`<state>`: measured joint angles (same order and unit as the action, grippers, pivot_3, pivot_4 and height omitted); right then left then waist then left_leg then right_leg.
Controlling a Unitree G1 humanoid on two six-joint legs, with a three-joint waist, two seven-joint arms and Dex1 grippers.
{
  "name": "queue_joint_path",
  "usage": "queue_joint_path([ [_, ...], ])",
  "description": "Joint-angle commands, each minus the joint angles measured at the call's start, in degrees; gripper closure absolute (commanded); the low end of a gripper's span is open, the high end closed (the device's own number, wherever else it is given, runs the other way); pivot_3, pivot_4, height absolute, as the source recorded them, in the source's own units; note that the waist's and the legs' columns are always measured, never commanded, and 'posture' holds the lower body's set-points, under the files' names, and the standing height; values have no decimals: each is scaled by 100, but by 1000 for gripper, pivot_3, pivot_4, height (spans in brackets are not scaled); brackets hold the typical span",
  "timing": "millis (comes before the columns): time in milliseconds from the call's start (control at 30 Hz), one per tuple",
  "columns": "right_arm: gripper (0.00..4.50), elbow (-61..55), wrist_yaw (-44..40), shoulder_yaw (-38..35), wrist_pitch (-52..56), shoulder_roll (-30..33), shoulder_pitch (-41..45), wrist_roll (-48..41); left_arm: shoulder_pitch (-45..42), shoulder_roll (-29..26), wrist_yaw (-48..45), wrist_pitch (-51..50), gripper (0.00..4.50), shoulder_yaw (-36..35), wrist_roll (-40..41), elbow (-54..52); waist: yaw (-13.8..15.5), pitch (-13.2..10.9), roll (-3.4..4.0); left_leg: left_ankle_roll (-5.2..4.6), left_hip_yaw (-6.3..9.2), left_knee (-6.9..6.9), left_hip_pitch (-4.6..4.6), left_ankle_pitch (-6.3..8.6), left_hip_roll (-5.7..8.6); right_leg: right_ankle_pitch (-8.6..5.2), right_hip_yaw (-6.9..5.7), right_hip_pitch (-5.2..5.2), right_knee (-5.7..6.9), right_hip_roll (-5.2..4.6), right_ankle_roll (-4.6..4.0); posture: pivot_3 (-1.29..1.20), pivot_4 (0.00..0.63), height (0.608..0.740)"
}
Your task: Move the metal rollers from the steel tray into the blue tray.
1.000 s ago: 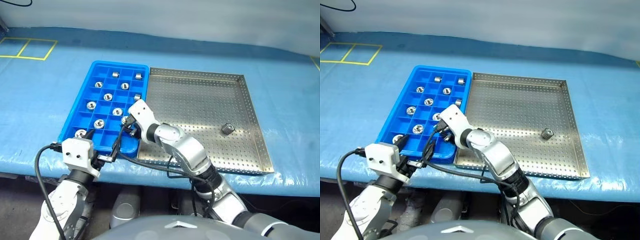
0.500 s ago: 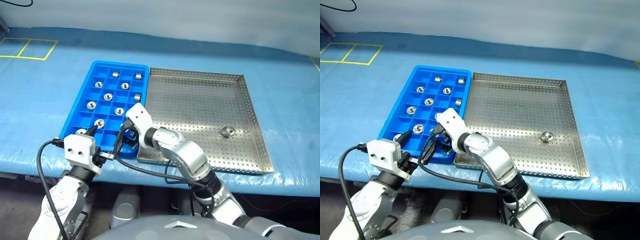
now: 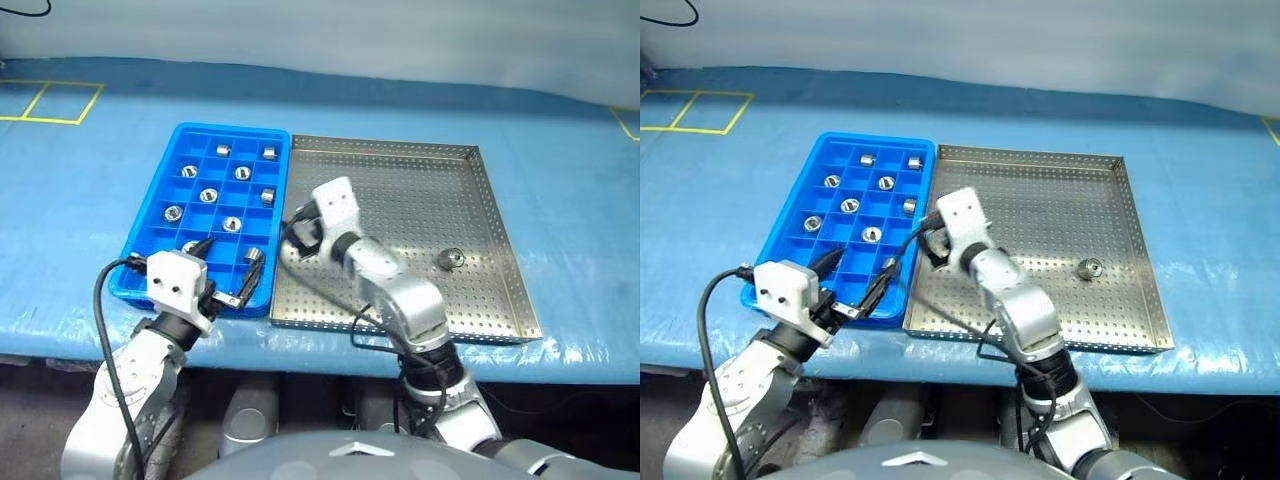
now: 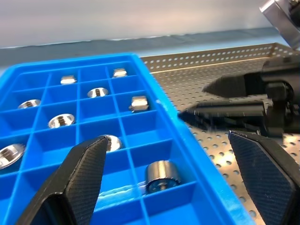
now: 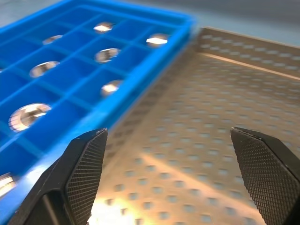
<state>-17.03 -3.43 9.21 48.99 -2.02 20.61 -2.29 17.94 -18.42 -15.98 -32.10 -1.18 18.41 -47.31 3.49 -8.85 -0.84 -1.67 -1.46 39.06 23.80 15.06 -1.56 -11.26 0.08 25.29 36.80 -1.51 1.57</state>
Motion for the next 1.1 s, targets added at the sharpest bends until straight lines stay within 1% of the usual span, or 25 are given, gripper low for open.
queue_joint_path([
  [33,44,-383,370,-568,-28,203,-177,206,-271,-128,-227,-40,0,202,98,110,-105,-1,1,0,0,-1,0,0,0,0,1,1,1,0,-1,23,150,740],
  [100,44,-511,495,-862,9,418,-344,316,-546,-170,-364,-75,0,345,141,300,-181,-2,5,0,-1,-5,-1,0,0,-1,3,1,1,2,-3,8,150,740],
  [200,44,-705,635,-1138,98,488,-594,321,-873,-215,-566,-104,0,540,199,505,-328,-2,5,0,-7,-4,-2,0,2,0,14,4,4,8,-3,-48,150,740],
  [300,44,-916,740,-1322,174,431,-861,319,-1184,-218,-727,-127,0,725,203,725,-488,-1,6,-1,-20,-4,-8,0,3,3,34,6,8,15,3,-87,150,740],
  [500,44,-1049,852,-1534,180,223,-1179,243,-1446,-210,-909,-115,0,883,232,929,-738,-1,7,-2,-40,-2,-18,0,-5,14,64,7,11,22,20,-125,150,740],
  [700,44,-892,749,-1481,120,97,-1200,90,-1536,-266,-1016,-116,0,890,264,1009,-812,0,7,-5,-49,1,-20,0,-3,18,76,7,11,18,26,-126,150,740],
  [967,44,-460,660,-1339,-56,56,-1110,27,-1407,-672,-1414,-183,0,1174,260,952,-819,0,6,-6,-50,0,-19,0,-2,18,78,9,10,17,26,-100,150,740],
  [1100,44,-122,636,-1316,-239,69,-1043,27,-1287,-705,-1447,-126,0,1338,214,943,-808,0,6,-7,-52,0,-19,1,-2,18,79,10,10,17,26,-91,150,740],
])
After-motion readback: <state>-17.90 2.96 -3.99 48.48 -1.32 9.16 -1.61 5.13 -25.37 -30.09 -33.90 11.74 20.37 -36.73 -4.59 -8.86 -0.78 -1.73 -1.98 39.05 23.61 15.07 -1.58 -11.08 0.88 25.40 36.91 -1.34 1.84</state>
